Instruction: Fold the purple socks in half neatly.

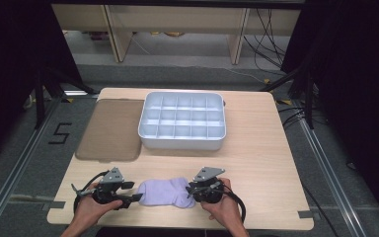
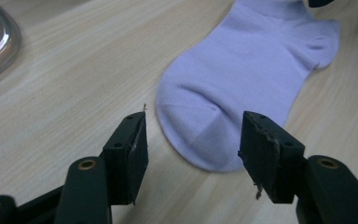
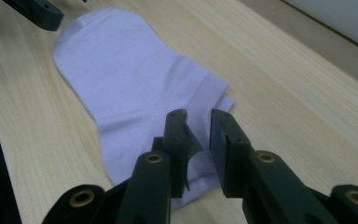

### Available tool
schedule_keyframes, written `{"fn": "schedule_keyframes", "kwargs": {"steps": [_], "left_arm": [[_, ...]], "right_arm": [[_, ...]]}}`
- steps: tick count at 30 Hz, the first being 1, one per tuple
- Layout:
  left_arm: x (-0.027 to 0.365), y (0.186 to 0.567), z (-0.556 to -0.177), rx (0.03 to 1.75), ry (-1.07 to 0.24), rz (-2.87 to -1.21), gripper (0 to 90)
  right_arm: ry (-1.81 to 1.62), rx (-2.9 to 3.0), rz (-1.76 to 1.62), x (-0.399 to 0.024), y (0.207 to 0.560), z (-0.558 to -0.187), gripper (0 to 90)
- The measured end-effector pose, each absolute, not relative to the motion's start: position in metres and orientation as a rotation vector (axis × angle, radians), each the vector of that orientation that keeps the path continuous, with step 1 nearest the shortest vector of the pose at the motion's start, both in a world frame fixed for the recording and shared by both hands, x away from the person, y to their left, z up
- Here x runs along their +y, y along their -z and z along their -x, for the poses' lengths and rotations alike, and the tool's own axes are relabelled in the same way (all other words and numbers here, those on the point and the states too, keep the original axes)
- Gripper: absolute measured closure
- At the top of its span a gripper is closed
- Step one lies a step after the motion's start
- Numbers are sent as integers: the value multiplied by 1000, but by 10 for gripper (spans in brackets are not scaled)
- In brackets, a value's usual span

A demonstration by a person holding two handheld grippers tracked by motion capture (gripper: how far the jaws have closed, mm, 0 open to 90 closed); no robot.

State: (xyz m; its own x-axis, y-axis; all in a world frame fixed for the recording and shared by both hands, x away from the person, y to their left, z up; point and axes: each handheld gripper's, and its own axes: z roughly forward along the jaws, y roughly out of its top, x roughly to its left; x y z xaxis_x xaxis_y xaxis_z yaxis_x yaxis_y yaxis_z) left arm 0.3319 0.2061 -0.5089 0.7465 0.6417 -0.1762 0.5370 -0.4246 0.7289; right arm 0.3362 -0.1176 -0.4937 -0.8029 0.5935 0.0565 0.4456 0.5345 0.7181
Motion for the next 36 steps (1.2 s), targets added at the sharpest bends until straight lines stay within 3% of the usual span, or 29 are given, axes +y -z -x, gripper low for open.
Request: {"fn": "schedule_keyframes", "kwargs": {"steps": [7,18,24,36], "left_arm": [[201,514,-335,842,-190,-2204,458],[196,514,-330,757,-206,-2216,784],[196,512,-329,726,-221,-2224,829],[199,502,-320,750,-189,-2163,839]], "right_arm": [[-1108,2585,-899,-120,493,-337,738],[-1131,2590,-898,-117,493,-336,735],[-1142,2587,-853,-111,491,-334,747],[-1139,2648,-778,-83,496,-333,765]]}}
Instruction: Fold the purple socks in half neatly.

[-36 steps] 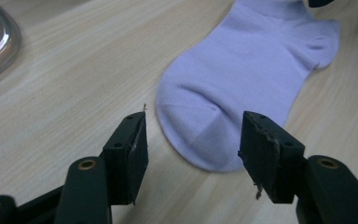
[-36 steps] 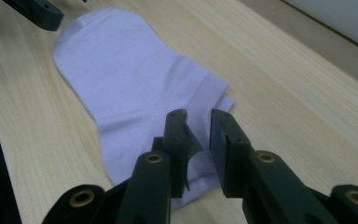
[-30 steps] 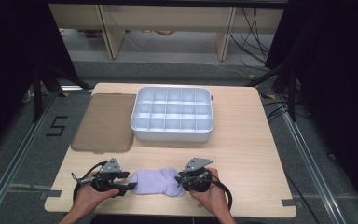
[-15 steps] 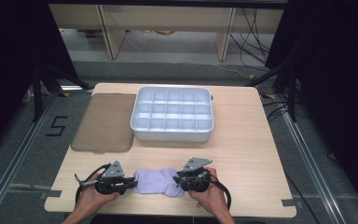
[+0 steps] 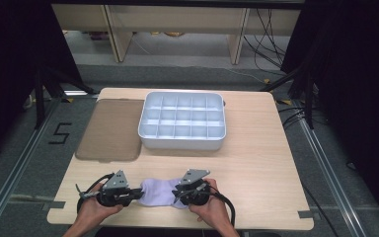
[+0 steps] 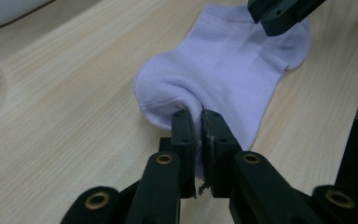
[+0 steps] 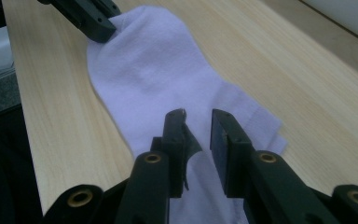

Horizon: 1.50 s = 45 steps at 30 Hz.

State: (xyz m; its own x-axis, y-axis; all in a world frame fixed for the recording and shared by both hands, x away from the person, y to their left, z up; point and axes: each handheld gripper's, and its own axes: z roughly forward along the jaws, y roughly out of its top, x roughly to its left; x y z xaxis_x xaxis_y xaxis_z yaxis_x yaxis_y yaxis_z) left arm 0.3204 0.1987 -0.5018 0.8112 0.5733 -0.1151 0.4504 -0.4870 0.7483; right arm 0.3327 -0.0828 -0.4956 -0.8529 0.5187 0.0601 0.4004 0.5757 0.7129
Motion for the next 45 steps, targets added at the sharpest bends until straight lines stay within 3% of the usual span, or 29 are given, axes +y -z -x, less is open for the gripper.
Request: {"fn": "schedule_keyframes", "kwargs": {"steps": [11,38,45], "left_arm": [[206,492,-318,737,-201,-2144,842],[197,476,-311,682,-172,-2094,843],[200,473,-312,667,-172,-2089,844]], "right_arm": [[-1090,2694,-729,-61,502,-333,842],[-1065,2753,-670,-32,506,-333,839],[-1062,2658,-766,-68,487,-342,852]]}}
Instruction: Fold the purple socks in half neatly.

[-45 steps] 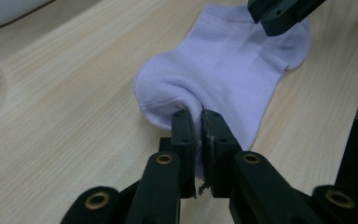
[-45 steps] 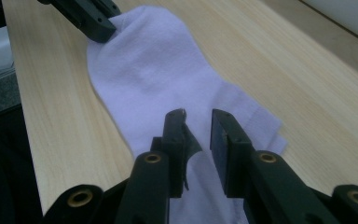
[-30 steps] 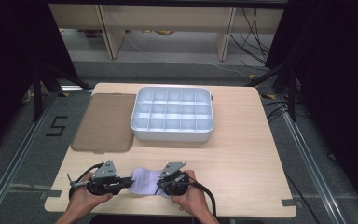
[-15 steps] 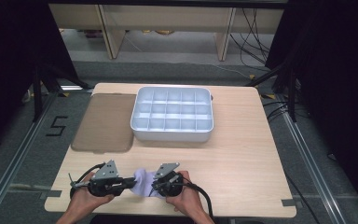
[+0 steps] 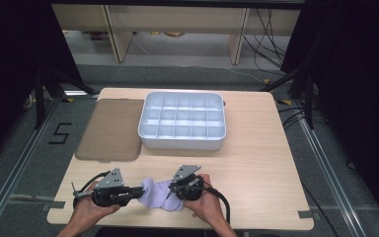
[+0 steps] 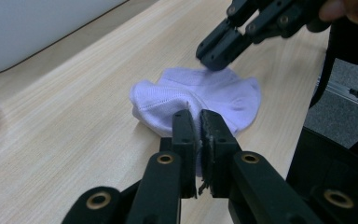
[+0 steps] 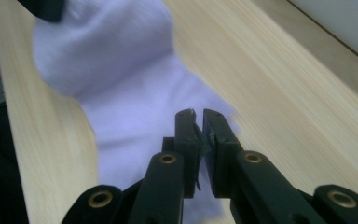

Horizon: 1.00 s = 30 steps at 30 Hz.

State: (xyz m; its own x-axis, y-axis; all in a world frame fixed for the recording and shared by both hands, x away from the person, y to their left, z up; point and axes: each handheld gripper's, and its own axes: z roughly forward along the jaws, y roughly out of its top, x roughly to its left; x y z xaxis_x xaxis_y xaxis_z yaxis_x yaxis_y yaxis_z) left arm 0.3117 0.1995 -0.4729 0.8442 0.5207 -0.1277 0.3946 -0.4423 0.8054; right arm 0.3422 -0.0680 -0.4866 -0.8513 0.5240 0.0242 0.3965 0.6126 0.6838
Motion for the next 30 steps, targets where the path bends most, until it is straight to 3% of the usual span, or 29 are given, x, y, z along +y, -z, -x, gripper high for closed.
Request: {"fn": "schedule_keyframes", "kwargs": {"steps": [13,30], "left_arm": [[180,467,-313,640,-157,-2075,849],[147,469,-328,600,-95,-2097,866]], "right_arm": [[-915,2708,-833,-79,495,-339,854],[-973,2695,-817,-81,499,-341,854]]}}
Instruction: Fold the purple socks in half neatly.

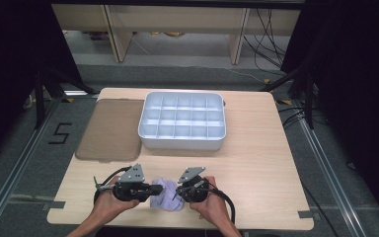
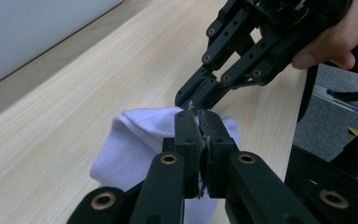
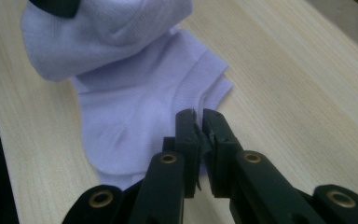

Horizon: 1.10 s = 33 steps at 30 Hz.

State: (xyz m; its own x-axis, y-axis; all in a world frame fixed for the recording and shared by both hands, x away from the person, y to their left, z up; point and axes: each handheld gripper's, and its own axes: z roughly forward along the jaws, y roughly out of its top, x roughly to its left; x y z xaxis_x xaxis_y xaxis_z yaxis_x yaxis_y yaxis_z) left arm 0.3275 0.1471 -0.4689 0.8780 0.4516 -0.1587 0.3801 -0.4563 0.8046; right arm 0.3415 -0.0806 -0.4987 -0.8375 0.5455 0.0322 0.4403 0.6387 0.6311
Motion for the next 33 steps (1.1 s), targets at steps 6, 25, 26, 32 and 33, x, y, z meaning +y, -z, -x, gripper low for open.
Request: {"fn": "schedule_keyframes", "kwargs": {"steps": [6,25,26,32,33], "left_arm": [[135,470,-330,569,-82,-2120,866],[114,475,-332,560,-53,-2110,866],[111,475,-332,556,-50,-2113,866],[100,485,-332,532,-35,-2156,863],[98,489,-332,543,-25,-2164,862]], "right_arm": [[-1008,2712,-823,-84,499,-343,845],[-1008,2716,-895,-101,503,-342,866],[-997,2737,-925,-101,502,-341,868],[-1012,2727,-924,-107,502,-344,862],[-1017,2704,-922,-110,499,-345,860]]}}
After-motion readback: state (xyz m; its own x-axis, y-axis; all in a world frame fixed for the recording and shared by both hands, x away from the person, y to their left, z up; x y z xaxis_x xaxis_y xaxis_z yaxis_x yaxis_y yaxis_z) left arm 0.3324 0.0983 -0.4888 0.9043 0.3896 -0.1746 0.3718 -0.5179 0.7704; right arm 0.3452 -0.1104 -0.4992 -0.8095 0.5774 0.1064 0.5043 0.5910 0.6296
